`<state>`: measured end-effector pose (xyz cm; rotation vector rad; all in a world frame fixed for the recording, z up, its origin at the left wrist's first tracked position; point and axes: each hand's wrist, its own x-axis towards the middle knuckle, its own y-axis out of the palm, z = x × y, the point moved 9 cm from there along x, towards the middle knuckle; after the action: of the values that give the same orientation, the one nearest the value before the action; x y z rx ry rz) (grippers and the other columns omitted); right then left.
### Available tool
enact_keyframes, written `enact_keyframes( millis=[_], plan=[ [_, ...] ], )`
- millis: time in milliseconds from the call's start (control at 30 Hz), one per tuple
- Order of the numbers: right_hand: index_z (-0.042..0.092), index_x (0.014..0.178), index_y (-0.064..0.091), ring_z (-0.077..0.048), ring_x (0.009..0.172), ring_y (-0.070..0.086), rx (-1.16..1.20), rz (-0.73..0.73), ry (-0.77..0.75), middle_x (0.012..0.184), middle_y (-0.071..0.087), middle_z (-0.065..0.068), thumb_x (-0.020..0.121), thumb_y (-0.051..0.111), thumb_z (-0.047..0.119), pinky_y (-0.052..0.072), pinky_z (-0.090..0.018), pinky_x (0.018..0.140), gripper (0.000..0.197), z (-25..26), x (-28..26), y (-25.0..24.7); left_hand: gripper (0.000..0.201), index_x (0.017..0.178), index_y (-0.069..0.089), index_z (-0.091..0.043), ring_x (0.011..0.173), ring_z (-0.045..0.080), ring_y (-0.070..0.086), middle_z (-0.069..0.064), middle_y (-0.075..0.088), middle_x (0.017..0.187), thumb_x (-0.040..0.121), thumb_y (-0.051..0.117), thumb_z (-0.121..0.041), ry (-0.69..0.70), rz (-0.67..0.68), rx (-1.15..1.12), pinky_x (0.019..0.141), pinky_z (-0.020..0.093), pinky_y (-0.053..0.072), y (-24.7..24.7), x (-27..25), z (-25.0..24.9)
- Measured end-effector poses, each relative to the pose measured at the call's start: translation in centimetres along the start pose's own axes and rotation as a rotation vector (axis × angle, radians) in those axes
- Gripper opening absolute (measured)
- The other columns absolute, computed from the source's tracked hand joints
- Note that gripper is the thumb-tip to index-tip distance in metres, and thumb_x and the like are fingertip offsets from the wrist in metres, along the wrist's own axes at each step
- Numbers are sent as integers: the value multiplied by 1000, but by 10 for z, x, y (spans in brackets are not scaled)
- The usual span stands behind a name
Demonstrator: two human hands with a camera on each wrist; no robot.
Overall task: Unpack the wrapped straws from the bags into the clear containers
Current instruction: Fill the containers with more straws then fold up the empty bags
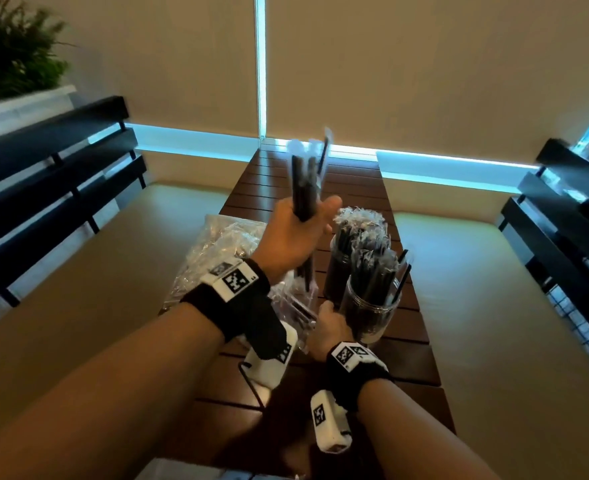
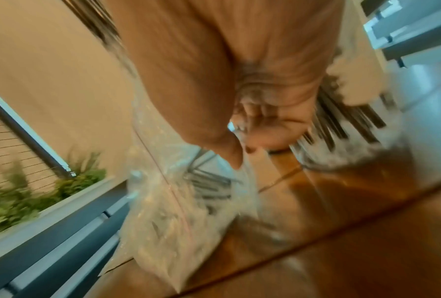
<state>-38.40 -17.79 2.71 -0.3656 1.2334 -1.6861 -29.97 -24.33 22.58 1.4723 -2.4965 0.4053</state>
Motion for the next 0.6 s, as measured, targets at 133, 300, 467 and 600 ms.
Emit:
enact_keyframes(
  millis=[133,300,467,600],
  plan=[
    [13,127,43,-32,119,52,32,-185,-135,127,48,-11,85,66,31,47,-43,99,51,12,-18,-38,23,92,60,-17,59,7,57,-14,52,52,92,66,-39,-160,-272,-281,82,38,49,-43,17,15],
    [16,125,59,-20,113,59,712,-367,-220,119,64,-3,95,52,21,46,-37,100,31,19,-37,-82,28,79,55,-19,60,14,53,-8,46,51,90,67,-42,-204,-302,-384,73,36,50,-48,19,13],
    [17,125,54,-22,115,58,1345,-13,-59,119,61,-6,105,25,50,40,-43,111,48,28,-37,-67,36,67,46,-20,55,16,49,-4,39,53,92,67,-35,-77,-99,-357,67,34,46,-30,14,-20],
    [3,122,58,-23,92,57,1606,231,40,100,60,-12,105,25,53,46,-40,104,63,42,-48,-68,41,59,44,-17,56,18,49,-1,37,53,93,67,-24,17,16,-331,69,33,46,-17,9,-45]
  ],
)
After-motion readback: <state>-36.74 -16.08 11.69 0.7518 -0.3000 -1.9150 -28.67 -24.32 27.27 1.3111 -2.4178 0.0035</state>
